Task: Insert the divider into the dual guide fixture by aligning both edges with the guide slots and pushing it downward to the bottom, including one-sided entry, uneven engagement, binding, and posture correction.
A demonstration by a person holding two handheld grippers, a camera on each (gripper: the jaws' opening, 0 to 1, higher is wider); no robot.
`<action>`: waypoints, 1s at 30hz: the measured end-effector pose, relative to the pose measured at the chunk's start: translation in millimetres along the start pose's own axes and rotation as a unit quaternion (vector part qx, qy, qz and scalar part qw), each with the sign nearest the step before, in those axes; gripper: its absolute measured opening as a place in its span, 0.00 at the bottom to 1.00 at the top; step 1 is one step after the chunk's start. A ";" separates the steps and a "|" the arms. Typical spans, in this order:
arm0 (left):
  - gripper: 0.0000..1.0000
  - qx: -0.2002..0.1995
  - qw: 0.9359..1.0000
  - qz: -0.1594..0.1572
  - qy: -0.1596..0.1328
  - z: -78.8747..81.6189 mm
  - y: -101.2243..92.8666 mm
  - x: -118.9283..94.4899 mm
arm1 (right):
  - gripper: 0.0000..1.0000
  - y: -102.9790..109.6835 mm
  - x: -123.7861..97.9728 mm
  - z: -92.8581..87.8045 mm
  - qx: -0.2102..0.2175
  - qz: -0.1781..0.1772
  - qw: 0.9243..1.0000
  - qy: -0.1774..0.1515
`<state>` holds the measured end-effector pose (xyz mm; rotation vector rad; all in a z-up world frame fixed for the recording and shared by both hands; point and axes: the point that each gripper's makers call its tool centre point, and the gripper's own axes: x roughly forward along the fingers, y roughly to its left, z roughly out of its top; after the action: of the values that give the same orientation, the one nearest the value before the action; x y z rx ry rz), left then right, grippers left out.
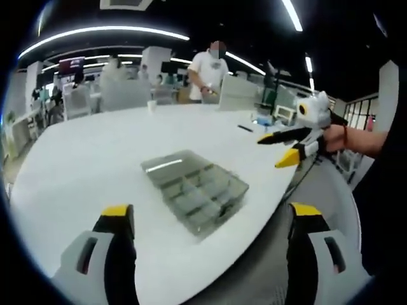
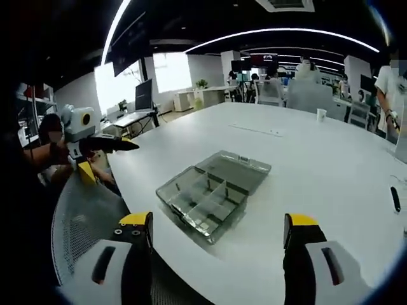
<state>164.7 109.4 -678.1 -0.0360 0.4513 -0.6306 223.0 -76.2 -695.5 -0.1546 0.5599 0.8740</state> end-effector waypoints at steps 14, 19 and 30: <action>0.99 -0.004 1.000 -0.005 0.010 -3.2 3.2 1.5 | 0.80 6.9 7.5 -5.8 -0.001 0.009 1.000 0.006; 0.99 -0.004 1.000 -0.010 0.005 0.8 3.0 4.9 | 0.80 8.4 11.3 -9.0 -0.003 0.011 1.000 0.015; 0.99 -0.005 1.000 -0.015 0.009 -0.7 7.9 9.7 | 0.80 5.2 10.7 -9.4 0.003 0.007 1.000 0.018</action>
<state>175.8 110.2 -683.9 -0.0476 0.4718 -0.6592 220.7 -68.8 -708.6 -0.1623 0.5970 0.8839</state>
